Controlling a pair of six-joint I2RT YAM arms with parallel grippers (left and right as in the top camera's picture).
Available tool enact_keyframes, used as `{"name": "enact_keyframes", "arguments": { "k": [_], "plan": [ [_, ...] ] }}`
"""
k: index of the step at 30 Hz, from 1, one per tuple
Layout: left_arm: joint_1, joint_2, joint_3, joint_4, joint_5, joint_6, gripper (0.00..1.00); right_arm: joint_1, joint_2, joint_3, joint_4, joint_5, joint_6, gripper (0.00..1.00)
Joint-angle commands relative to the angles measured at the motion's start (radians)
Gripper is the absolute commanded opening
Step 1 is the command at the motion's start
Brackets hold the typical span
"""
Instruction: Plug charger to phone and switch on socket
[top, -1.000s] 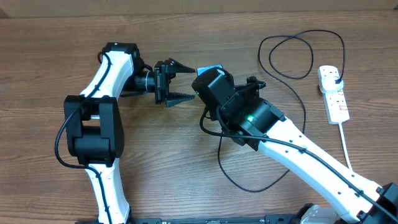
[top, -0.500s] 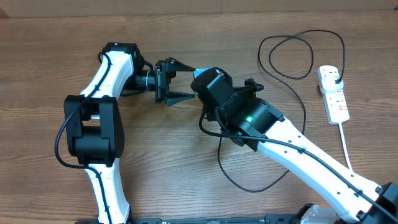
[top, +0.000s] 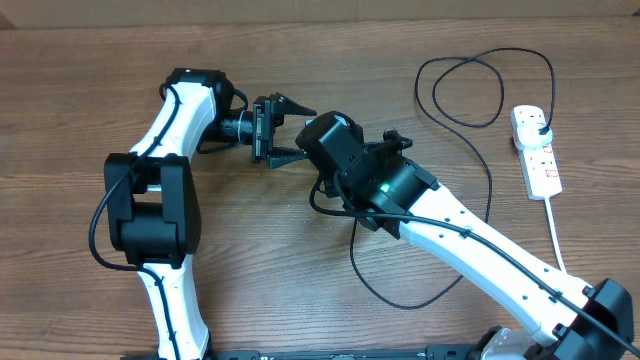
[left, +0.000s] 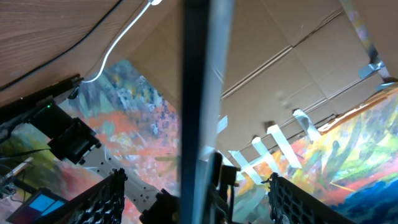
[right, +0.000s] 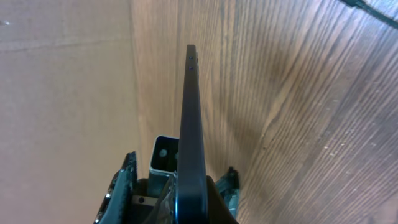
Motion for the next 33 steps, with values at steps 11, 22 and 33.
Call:
{"name": "enact_keyframes", "arguments": {
  "k": [11,22,33],
  "plan": [
    [-0.014,0.001,0.014,0.079,-0.062,-0.160,0.72,0.011,-0.002,0.023,0.023,0.021,0.008,0.04],
    [-0.014,0.001,0.014,0.098,-0.103,-0.203,0.70,0.011,0.028,0.023,0.068,-0.032,0.008,0.04],
    [-0.014,0.001,0.014,0.132,-0.099,-0.246,0.55,0.011,0.034,0.023,0.068,-0.032,0.008,0.04]
  ]
}}
